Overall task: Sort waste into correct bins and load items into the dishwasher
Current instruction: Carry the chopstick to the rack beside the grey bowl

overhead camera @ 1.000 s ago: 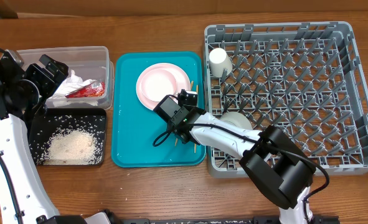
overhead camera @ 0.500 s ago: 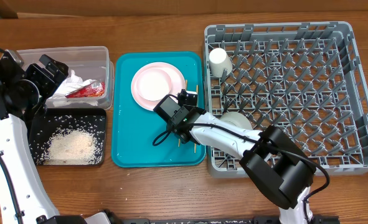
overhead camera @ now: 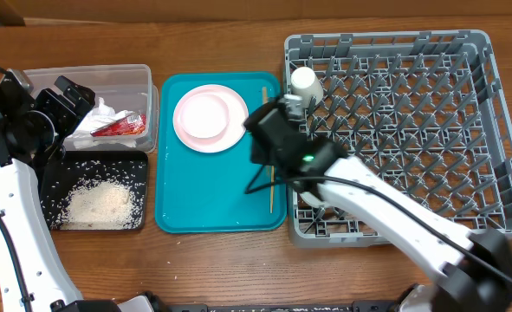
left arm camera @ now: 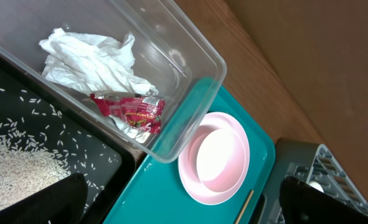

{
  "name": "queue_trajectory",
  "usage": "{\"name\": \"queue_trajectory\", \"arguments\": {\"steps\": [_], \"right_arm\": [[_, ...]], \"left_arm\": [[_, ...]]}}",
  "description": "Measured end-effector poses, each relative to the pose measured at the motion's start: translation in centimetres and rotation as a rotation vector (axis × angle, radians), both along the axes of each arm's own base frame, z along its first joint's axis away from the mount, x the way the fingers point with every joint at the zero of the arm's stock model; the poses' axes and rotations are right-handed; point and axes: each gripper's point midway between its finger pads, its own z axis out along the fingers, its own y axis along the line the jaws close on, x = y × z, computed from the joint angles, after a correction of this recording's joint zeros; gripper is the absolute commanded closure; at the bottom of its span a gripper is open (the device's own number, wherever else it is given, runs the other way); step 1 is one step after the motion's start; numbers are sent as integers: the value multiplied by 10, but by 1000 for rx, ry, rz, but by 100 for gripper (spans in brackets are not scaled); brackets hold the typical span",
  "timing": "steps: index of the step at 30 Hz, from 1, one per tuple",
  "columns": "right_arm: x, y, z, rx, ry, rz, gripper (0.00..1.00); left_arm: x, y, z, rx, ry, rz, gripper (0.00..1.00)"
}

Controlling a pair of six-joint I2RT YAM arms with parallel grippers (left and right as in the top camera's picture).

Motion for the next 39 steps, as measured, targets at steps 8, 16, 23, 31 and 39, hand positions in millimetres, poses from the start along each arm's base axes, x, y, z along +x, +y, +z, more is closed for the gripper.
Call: {"name": "queue_trajectory", "arguments": {"steps": [8,16,23,31,39], "right_arm": [[-9,-95,8,-190,88,-97,96],[-8,-157,0,-280,177,-202,96],[-7,-167,-1,-328,188,-149,96],[-6,-165,-1,-367,183,-58,96],[-4,-164,0,-385,173,-18,67]], "left_arm": [[0,0,0,0,0,0,0],[0,0,0,0,0,0,0],[0,0,0,0,0,0,0],[0,0,0,0,0,0,0],[0,0,0,0,0,0,0]]}}
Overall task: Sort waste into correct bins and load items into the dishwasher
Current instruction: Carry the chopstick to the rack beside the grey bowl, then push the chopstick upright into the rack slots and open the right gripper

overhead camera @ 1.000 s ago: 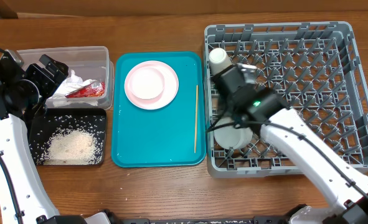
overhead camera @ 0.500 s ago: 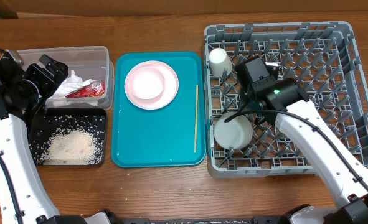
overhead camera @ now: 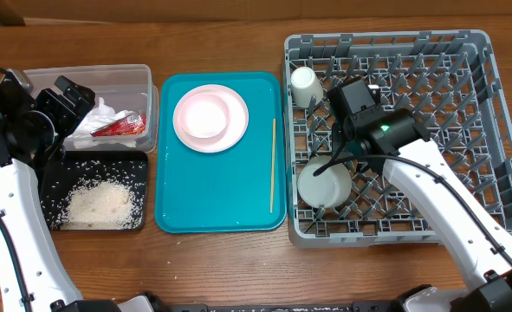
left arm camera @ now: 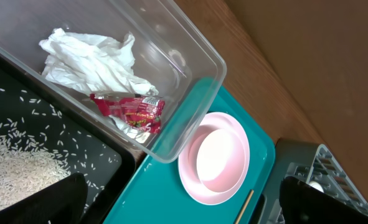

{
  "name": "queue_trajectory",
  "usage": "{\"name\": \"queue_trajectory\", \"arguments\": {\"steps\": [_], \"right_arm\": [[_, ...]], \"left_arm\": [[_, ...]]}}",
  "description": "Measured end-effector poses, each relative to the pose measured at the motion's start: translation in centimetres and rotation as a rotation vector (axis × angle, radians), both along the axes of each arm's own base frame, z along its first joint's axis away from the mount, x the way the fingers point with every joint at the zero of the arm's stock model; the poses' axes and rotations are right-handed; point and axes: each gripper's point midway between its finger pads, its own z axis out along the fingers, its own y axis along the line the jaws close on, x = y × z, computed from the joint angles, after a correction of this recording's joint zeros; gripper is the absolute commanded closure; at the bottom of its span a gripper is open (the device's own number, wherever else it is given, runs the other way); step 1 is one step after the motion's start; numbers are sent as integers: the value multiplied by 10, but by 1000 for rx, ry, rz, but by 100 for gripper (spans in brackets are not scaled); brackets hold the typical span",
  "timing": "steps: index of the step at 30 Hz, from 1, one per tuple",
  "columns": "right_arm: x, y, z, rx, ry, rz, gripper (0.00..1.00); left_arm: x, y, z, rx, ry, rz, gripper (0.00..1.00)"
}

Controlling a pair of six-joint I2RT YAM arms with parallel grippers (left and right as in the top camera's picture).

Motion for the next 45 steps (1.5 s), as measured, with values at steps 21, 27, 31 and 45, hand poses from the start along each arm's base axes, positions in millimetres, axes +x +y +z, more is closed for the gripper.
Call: {"name": "queue_trajectory", "arguments": {"steps": [21,27,31,45], "right_arm": [[-9,115,18,602,82,270,87],[-42,84,-10,469,259,151,96],[-52,58,-25,352,307,42,96],[-72,33,-45,250,351,-38,96]], "left_arm": [[0,0,0,0,0,0,0],[0,0,0,0,0,0,0],[0,0,0,0,0,0,0],[0,0,0,0,0,0,0]]}}
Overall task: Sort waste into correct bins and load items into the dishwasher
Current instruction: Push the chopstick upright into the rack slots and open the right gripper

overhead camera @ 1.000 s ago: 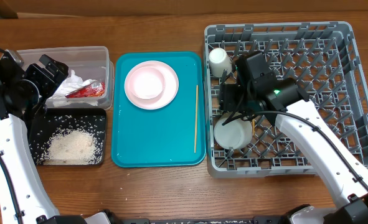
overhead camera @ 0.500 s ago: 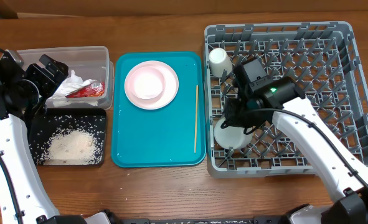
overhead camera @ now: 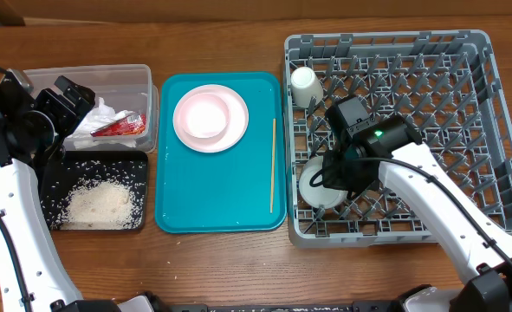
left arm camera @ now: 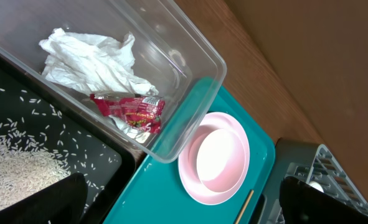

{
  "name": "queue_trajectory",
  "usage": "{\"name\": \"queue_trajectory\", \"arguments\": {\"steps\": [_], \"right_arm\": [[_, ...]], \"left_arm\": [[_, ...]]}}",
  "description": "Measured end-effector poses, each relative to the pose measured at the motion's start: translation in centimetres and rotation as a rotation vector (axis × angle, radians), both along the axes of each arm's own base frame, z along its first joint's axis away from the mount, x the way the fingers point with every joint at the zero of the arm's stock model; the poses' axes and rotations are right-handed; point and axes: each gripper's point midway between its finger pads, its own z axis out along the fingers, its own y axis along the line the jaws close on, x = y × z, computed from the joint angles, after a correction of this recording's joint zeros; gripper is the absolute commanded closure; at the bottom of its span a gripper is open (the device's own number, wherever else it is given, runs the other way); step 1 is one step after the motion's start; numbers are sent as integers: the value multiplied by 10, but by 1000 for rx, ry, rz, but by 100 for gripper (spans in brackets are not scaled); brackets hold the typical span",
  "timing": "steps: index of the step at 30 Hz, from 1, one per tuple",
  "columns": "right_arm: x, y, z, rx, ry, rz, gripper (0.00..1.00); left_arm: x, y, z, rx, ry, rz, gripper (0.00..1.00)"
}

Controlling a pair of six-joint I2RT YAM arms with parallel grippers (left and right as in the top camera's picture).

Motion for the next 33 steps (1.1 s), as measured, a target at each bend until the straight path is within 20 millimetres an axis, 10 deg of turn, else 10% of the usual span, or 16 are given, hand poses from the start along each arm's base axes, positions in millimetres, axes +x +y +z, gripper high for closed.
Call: {"name": "queue_trajectory", "arguments": {"steps": [33], "right_arm": [[-11,-45,-9,-233,30,-86,96]], "left_arm": [[0,0,0,0,0,0,0]]}}
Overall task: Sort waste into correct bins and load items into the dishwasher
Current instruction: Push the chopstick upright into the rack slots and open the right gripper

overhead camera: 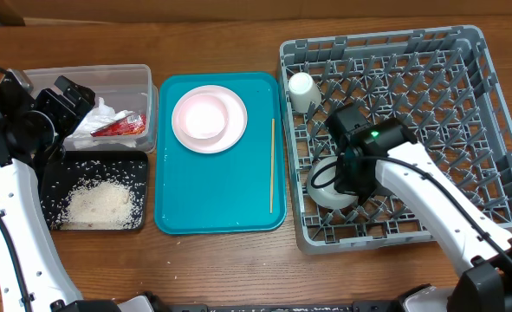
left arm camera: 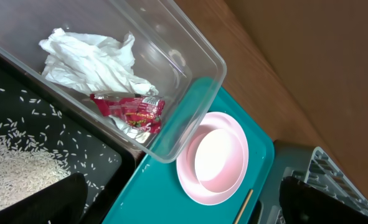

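Observation:
A white bowl [overhead camera: 326,188] lies tilted among the tines at the front left of the grey dishwasher rack [overhead camera: 463,130]. My right gripper [overhead camera: 353,176] presses down at the bowl's right rim; its fingers are hidden under the wrist. A white cup [overhead camera: 301,87] stands in the rack's far left corner. On the teal tray [overhead camera: 212,195] are a pink plate with a bowl [overhead camera: 208,118] and a wooden chopstick [overhead camera: 272,165]. My left gripper [left arm camera: 184,202] hangs open above the bins, holding nothing.
A clear bin [overhead camera: 143,82] at the far left holds white tissue [left arm camera: 96,62] and a red wrapper [left arm camera: 131,109]. In front of it a black tray [overhead camera: 52,178] holds rice [overhead camera: 100,205]. The rack sits skewed against the teal tray's right edge.
The rack has turned slightly and shifted left against the teal tray, which also moved a little left. My right gripper sits slightly lower on the white bowl. The left arm has not moved.
My right arm was over the teal tray's right edge beside the rack. Then it was over the rack with the white bowl lying at the rack's front left. Then it was down on the bowl, and now the rack stands skewed. The left gripper stayed open throughout.

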{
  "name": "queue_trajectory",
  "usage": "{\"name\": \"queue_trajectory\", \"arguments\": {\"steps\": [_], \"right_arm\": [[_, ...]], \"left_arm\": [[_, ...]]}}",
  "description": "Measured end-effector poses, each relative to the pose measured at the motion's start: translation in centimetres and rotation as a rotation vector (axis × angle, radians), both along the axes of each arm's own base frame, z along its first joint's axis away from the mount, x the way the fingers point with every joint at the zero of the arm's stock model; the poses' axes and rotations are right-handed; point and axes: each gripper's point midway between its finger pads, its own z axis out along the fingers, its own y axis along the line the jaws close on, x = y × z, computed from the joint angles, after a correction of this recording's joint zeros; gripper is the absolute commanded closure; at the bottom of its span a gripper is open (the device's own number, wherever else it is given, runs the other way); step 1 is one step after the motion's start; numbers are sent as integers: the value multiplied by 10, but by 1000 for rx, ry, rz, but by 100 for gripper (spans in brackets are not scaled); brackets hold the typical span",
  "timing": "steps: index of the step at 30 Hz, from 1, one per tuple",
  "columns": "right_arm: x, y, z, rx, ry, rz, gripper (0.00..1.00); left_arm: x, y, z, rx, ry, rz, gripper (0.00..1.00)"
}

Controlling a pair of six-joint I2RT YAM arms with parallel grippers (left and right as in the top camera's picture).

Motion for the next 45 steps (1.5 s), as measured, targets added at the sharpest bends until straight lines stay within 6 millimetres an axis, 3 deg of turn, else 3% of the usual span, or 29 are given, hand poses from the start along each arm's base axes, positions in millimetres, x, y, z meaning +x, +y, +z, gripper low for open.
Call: {"name": "queue_trajectory", "arguments": {"steps": [5,8,11,14,19,33,41,45], "right_arm": [[10,6,27,30,-24,13,84],[24,12,47,59,-85,22,57],[27,13,55,64,-98,32,48],[22,11,54,56,-74,38,48],[17,9,50,48,-54,38,57],[12,-4,18,31,-17,4,66],[10,-9,10,26,-3,-11,86],[8,-10,10,24,4,-13,86]], "left_arm": [[0,0,0,0,0,0,0],[0,0,0,0,0,0,0],[0,0,0,0,0,0,0],[0,0,0,0,0,0,0],[0,0,0,0,0,0,0],[0,0,0,0,0,0,0],[0,0,0,0,0,0,0],[0,0,0,0,0,0,0]]}}
